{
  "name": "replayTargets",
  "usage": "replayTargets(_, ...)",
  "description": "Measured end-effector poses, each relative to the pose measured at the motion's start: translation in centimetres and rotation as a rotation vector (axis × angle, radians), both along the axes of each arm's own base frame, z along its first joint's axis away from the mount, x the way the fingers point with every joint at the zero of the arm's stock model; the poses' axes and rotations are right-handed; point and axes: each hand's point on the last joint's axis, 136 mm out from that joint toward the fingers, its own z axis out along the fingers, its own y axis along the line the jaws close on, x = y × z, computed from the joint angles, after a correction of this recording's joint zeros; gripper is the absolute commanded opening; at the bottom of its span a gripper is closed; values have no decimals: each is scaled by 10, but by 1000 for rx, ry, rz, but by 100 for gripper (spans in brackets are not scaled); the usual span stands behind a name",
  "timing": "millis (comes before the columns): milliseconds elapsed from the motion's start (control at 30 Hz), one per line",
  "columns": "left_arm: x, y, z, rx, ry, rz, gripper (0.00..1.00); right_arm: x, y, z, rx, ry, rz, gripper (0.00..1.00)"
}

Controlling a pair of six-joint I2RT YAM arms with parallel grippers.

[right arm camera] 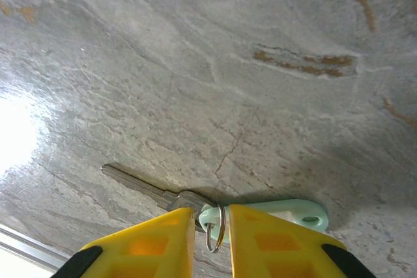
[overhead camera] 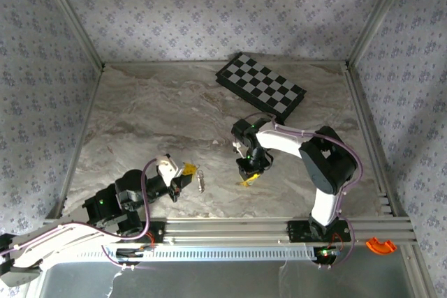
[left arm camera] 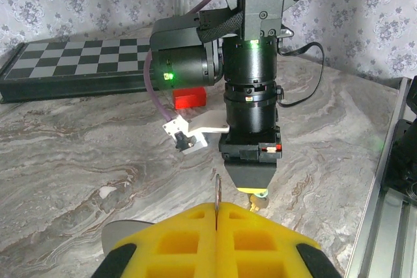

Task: Put the keys on the keyring

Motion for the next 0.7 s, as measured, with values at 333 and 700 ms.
replayTargets(333, 1, 1, 0, 3, -5, 7, 0, 0, 1, -1, -1, 3, 10, 18)
replayTargets(700, 1, 1, 0, 4, -8, 9, 0, 0, 2, 2, 0, 1, 22, 11)
